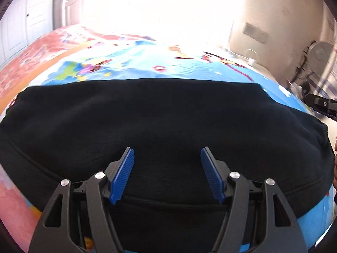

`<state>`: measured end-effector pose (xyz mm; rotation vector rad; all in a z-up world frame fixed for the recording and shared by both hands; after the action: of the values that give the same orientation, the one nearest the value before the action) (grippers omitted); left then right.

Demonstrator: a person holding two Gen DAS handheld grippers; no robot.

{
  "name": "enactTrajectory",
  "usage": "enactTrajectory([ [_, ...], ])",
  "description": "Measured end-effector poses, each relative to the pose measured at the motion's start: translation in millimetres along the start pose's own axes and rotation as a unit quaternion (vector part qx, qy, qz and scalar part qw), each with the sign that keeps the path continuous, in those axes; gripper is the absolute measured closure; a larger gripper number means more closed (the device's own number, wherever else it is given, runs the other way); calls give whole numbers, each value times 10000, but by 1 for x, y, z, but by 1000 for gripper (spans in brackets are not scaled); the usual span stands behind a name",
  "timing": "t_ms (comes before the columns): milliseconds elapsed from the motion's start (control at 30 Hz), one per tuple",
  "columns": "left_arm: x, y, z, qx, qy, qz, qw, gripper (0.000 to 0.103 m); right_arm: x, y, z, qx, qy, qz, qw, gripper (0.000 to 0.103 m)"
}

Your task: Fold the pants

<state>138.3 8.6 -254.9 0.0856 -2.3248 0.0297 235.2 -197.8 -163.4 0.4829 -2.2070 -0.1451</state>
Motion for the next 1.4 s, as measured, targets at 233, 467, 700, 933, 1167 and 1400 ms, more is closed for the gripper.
enactTrajectory([
  [233,4,135,12,-24,-26,-1417,9899,20,-114,137,11,687,1169,-603,9889,5],
  [467,18,221,5,437,-91,-1505,9876,35,-134,160,23,1590,728,219,9844,4],
  [700,-24,270,-31,289,545,-2011,9776,38,-131,157,23,1579,637,251,9851,4],
  [933,51,346,-11,1891,-754,-1810,9622,21,-129,156,24,1562,616,243,9855,4],
  [1167,82,365,71,3212,-1207,129,9392,68,-129,155,24,1569,607,252,9854,4],
  [1400,39,358,108,3662,-1341,1268,9120,96,-129,156,23,1594,564,345,9850,5],
])
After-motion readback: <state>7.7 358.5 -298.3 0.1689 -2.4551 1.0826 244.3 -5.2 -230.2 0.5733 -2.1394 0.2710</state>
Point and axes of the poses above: each gripper's, at about its wrist camera, not at the fingertips, and x roughly against the way its jaws point, y to its left, z to its underside, the point moved 3 cm from there along -x, roughly the way its jaws point, and after that the axes turned 11 degrees about -x, right-handed, at the moved point
